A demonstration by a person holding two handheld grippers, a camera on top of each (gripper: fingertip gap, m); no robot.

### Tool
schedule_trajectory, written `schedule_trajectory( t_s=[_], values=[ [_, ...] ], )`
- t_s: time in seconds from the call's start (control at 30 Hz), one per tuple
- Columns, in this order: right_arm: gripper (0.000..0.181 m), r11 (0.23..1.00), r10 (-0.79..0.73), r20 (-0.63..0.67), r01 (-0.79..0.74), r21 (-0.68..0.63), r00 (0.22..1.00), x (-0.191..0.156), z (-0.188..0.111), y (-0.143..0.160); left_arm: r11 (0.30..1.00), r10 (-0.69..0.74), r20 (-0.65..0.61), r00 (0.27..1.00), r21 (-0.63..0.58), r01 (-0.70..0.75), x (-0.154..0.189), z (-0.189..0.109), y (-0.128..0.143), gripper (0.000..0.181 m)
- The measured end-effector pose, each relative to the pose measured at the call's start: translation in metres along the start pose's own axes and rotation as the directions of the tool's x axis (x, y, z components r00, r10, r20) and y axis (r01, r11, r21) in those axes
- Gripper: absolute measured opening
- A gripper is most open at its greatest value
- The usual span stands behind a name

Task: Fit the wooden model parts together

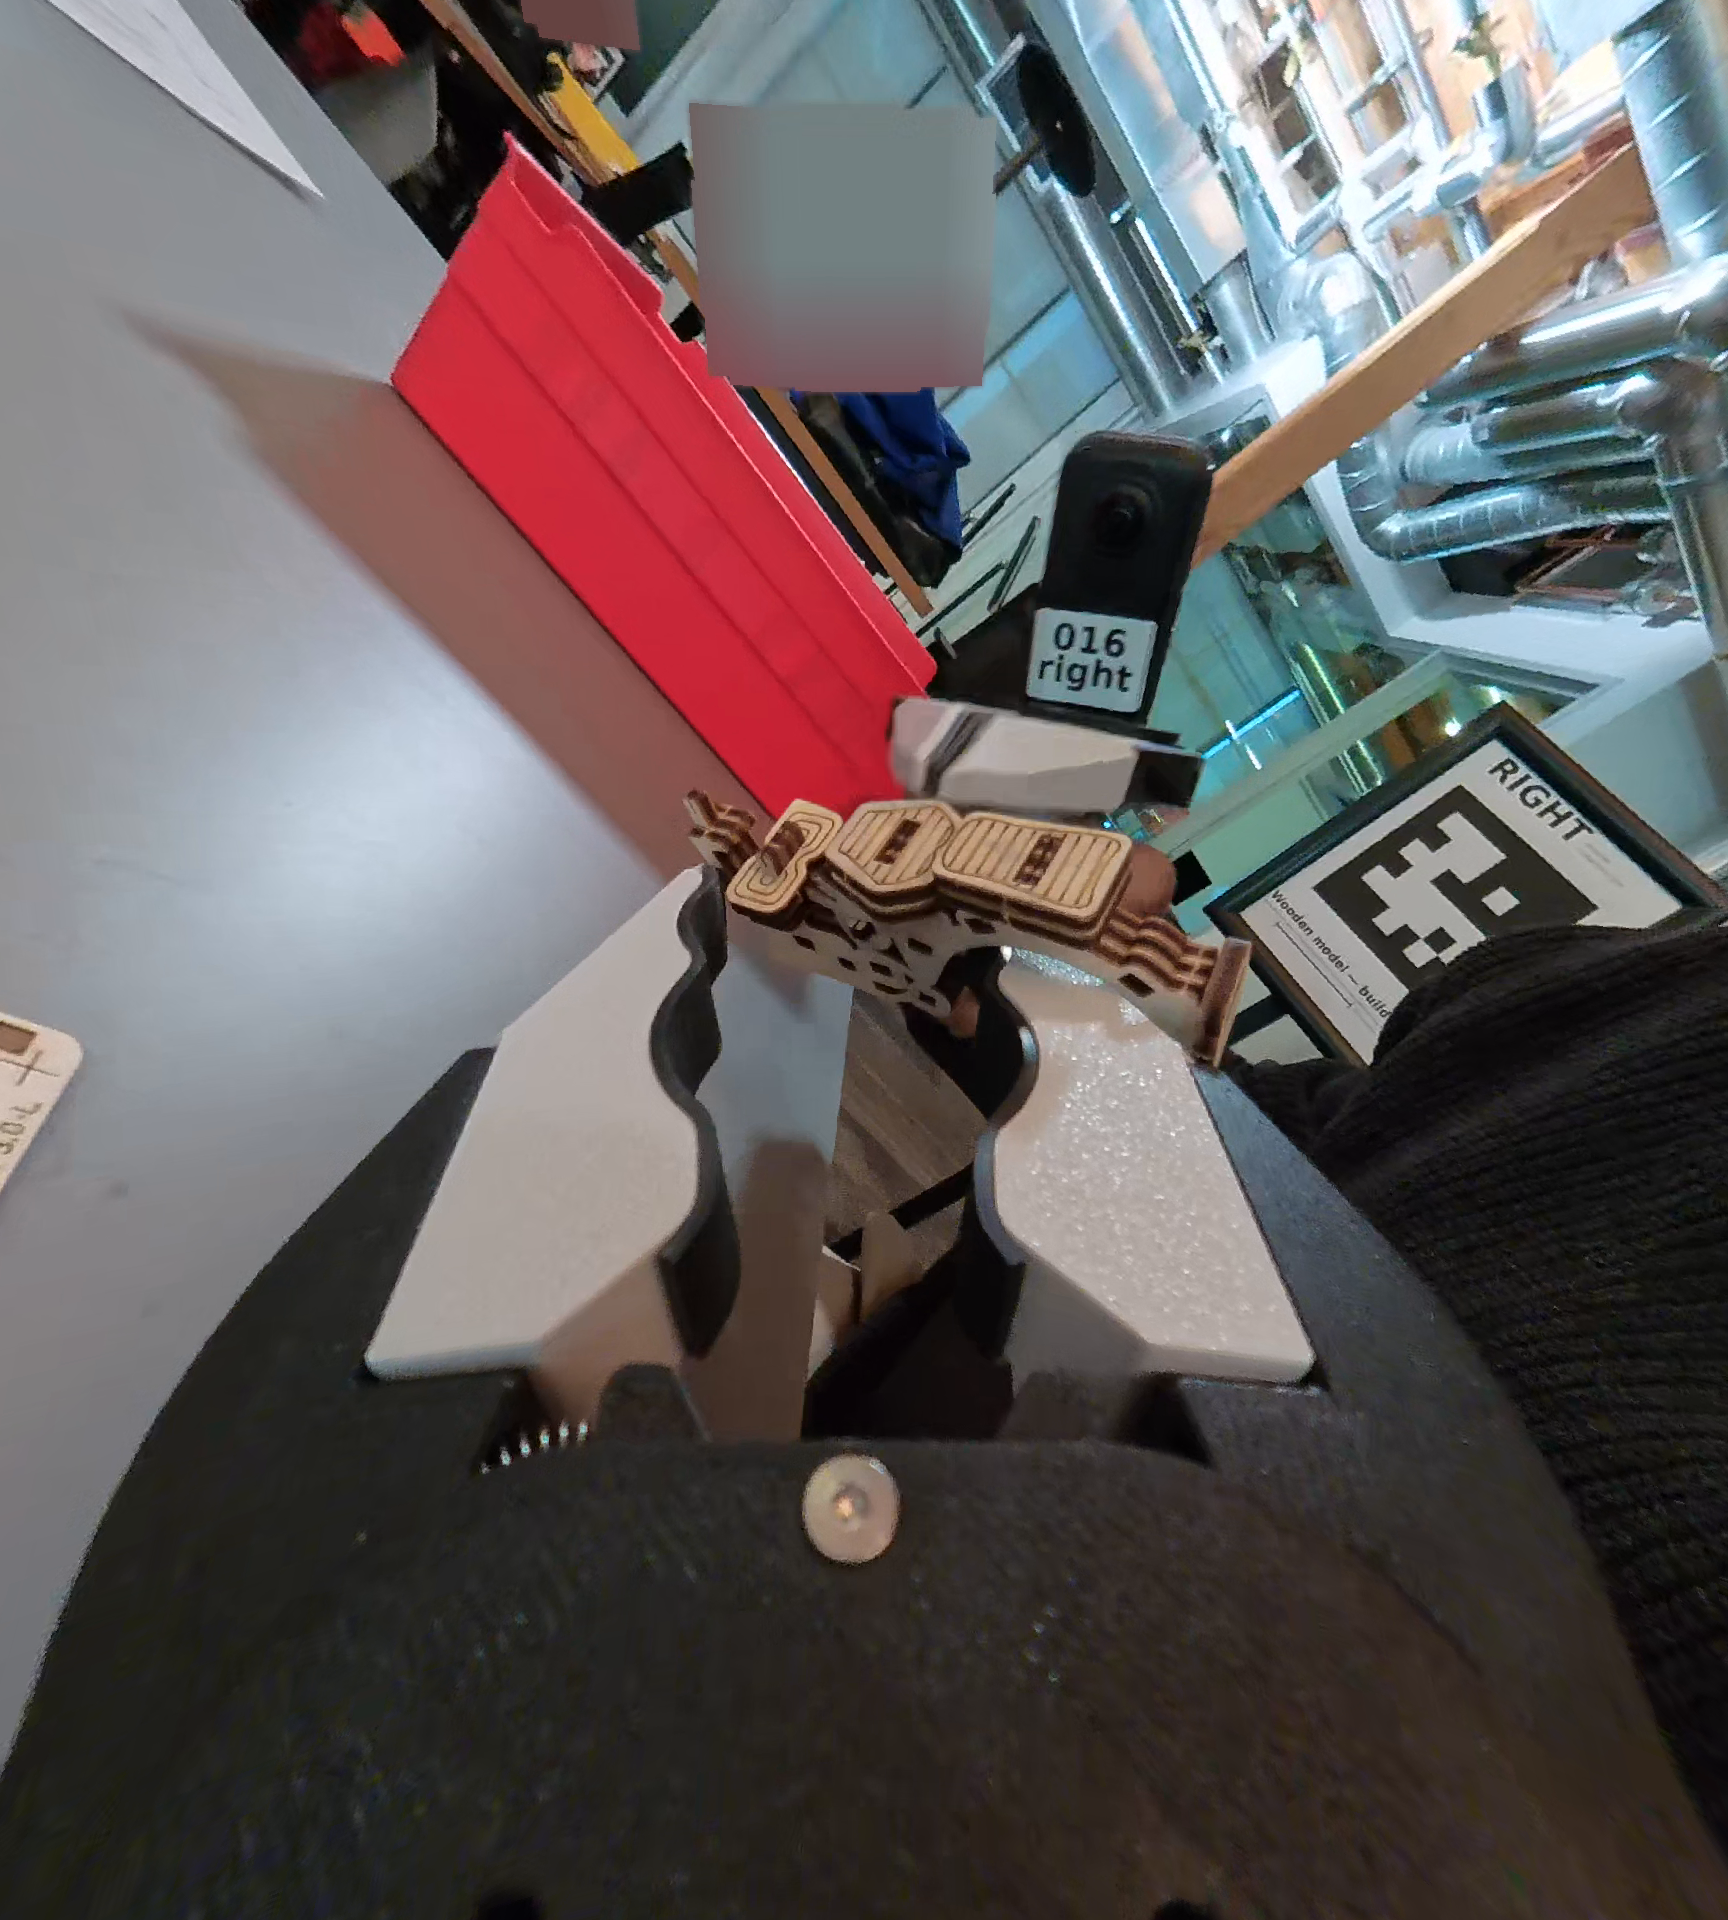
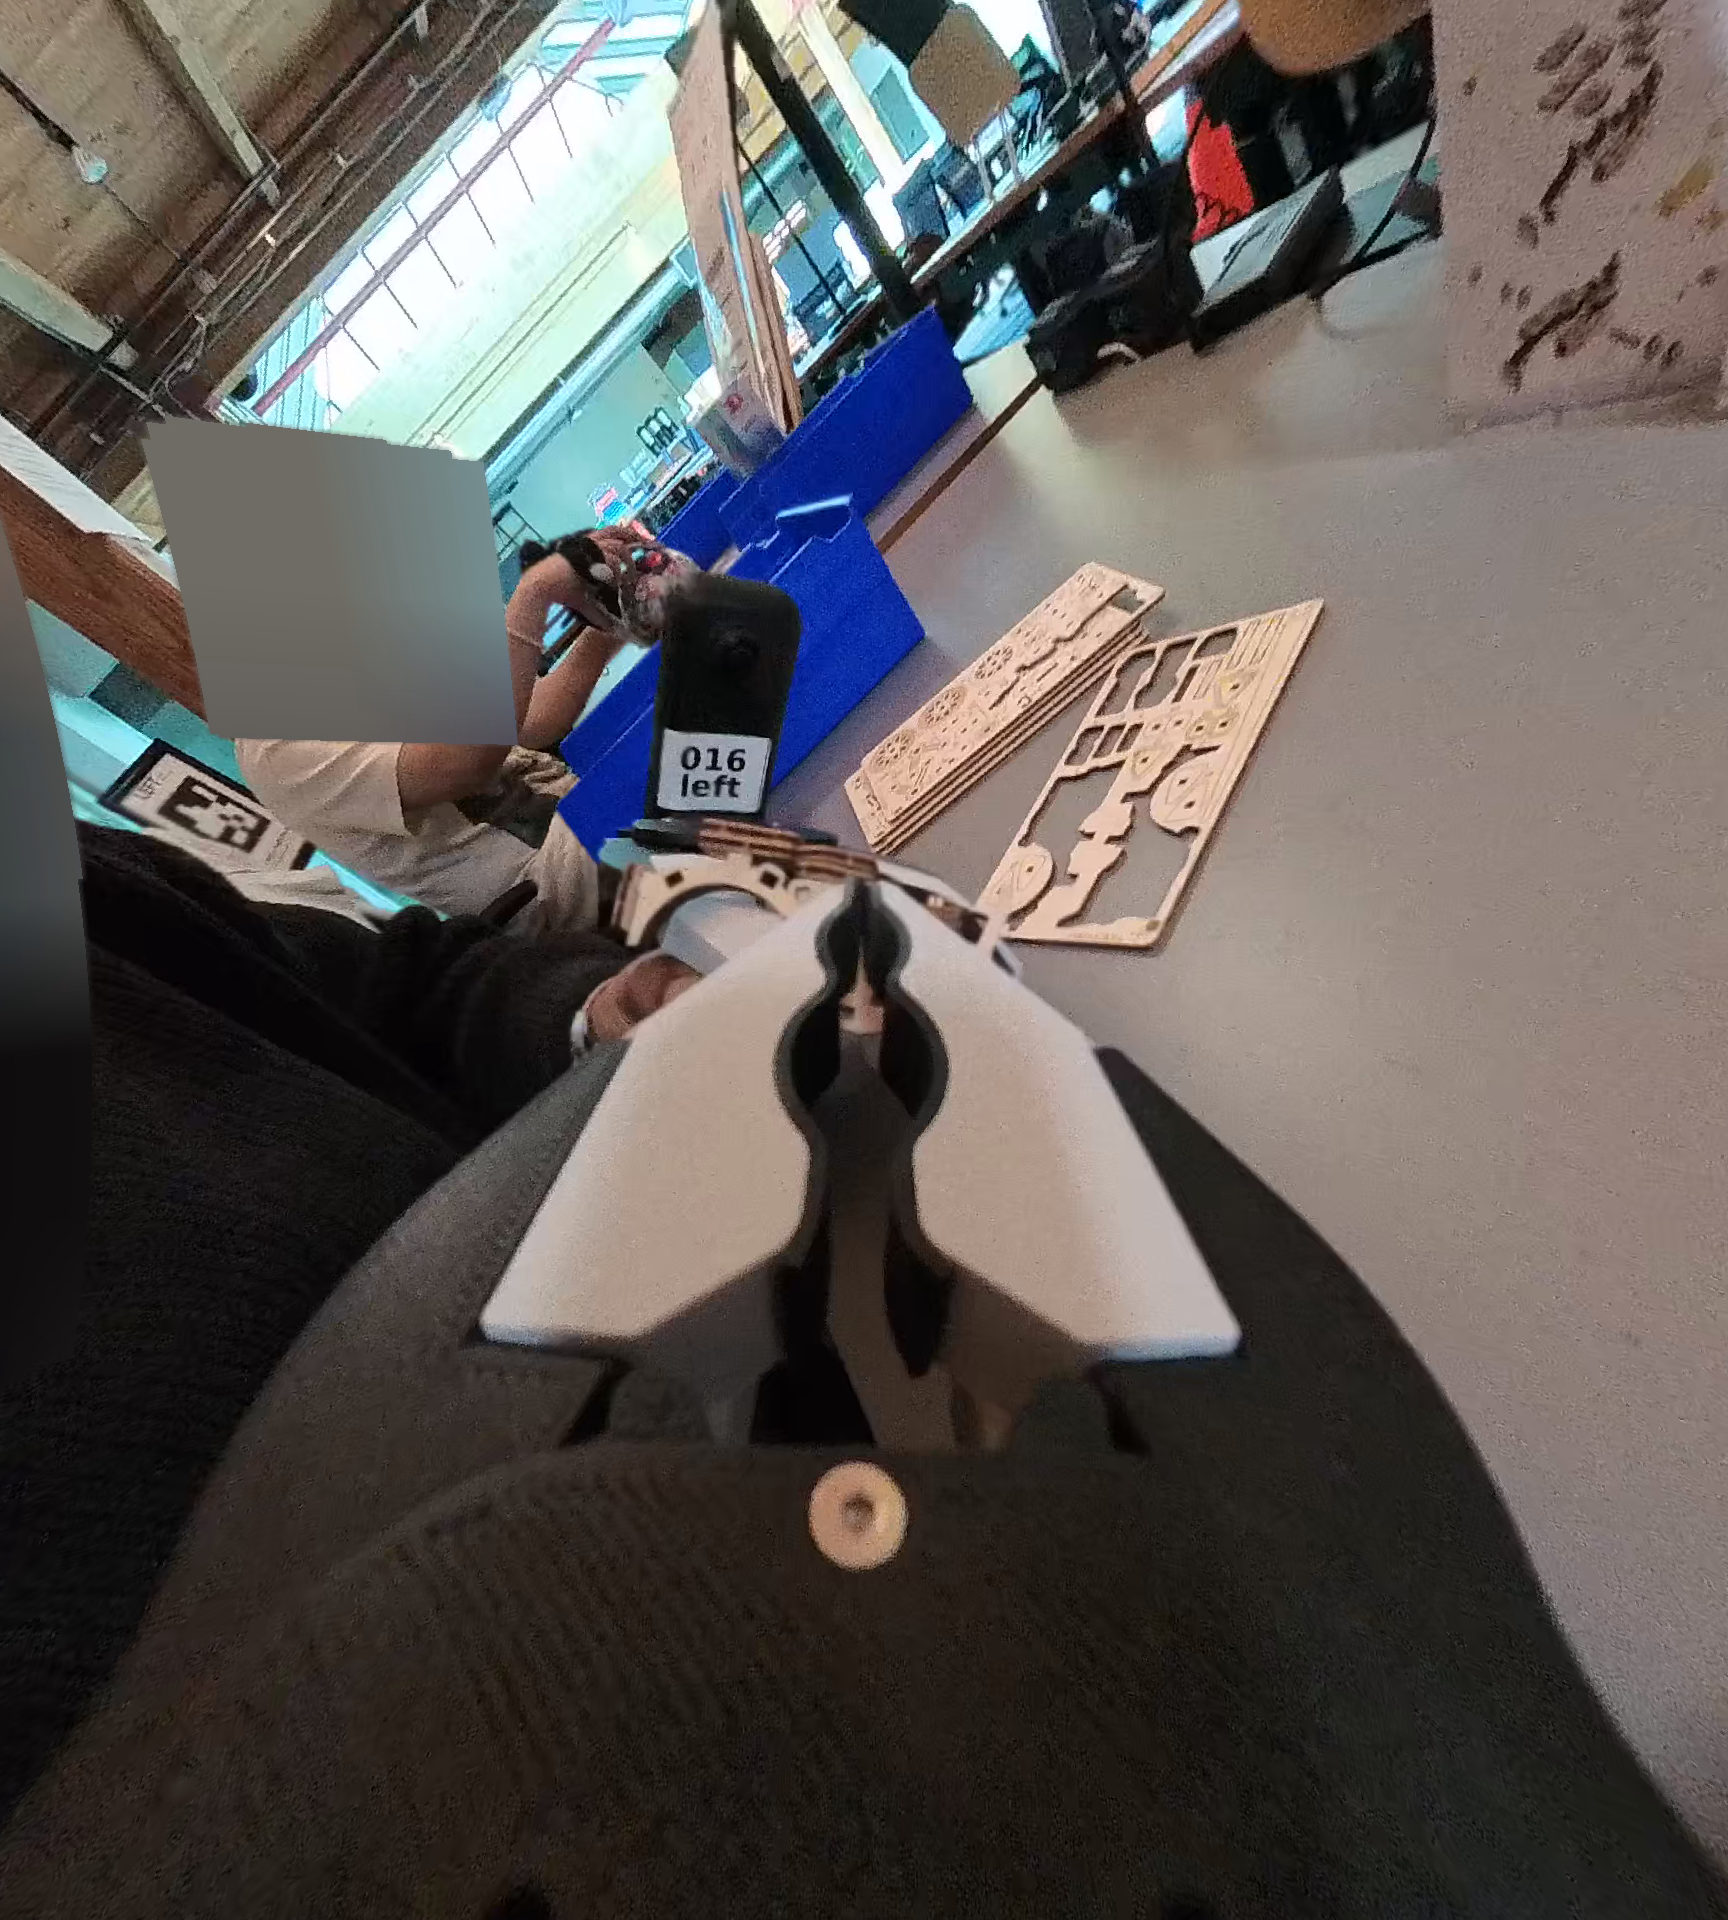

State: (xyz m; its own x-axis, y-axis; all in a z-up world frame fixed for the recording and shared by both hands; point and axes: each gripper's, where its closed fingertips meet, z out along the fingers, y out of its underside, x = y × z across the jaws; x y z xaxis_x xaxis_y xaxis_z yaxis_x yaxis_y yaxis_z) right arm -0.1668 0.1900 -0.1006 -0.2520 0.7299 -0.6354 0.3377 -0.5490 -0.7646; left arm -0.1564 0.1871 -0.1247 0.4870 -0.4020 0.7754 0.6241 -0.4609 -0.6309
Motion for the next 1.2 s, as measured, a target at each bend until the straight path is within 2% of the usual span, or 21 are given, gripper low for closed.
schedule_trajectory(
  t_s=[0.07, 0.17, 0.3, 0.43, 0.6, 0.7, 0.83, 0.97, 1.1, 1.17, 1.2],
  values=[
    [0.000, 1.000, -0.019, -0.008, 0.019, 0.011, 1.000, -0.001, -0.002, -0.002, 1.000, -0.016, 0.003, 1.000, 0.008, 0.016, -0.003, -0.001, -0.001, 0.044],
    [0.000, 0.998, 0.014, 0.008, -0.013, -0.059, 1.000, -0.001, 0.011, 0.016, 1.000, -0.004, -0.002, 1.000, 0.012, 0.004, -0.001, -0.001, -0.001, 0.043],
    [0.000, 0.999, -0.041, -0.013, 0.042, 0.022, 0.999, -0.002, -0.002, -0.004, 1.000, -0.003, 0.002, 1.000, 0.007, 0.003, -0.002, -0.001, -0.001, 0.044],
    [0.000, 0.999, -0.028, -0.015, 0.027, -0.045, 1.000, -0.001, 0.009, 0.012, 1.000, -0.022, -0.006, 1.000, 0.015, 0.022, -0.001, 0.000, 0.000, 0.044],
    [0.000, 0.996, -0.091, -0.039, 0.092, 0.021, 0.995, -0.005, 0.000, -0.004, 1.000, -0.019, -0.006, 1.000, 0.005, 0.019, 0.000, 0.001, 0.001, 0.044],
    [0.000, 0.998, -0.048, -0.025, 0.047, -0.042, 0.999, 0.000, 0.009, 0.011, 1.000, -0.017, 0.003, 1.000, 0.003, 0.017, -0.001, 0.001, 0.002, 0.044],
    [0.000, 0.994, -0.102, -0.050, 0.103, 0.032, 0.994, -0.004, -0.001, -0.007, 1.000, -0.019, 0.004, 1.000, 0.004, 0.019, -0.002, 0.001, 0.001, 0.043],
    [0.000, 0.997, -0.060, -0.033, 0.059, -0.044, 0.998, -0.001, 0.010, 0.011, 1.000, -0.019, 0.007, 1.000, 0.001, 0.019, -0.002, 0.001, 0.003, 0.044],
    [0.000, 0.992, -0.115, -0.063, 0.117, 0.039, 0.991, -0.004, -0.004, -0.010, 1.000, -0.013, 0.015, 1.000, 0.003, 0.013, -0.004, 0.001, 0.001, 0.043],
    [0.001, 0.994, -0.104, -0.055, 0.103, -0.021, 0.993, -0.003, 0.004, 0.003, 1.000, -0.017, 0.001, 1.000, 0.000, 0.017, 0.000, 0.003, 0.002, 0.043],
    [0.000, 0.996, -0.081, -0.048, 0.079, -0.052, 0.996, -0.001, 0.009, 0.012, 1.000, -0.005, 0.038, 0.999, 0.000, 0.005, -0.004, 0.003, 0.003, 0.044]
  ],
)
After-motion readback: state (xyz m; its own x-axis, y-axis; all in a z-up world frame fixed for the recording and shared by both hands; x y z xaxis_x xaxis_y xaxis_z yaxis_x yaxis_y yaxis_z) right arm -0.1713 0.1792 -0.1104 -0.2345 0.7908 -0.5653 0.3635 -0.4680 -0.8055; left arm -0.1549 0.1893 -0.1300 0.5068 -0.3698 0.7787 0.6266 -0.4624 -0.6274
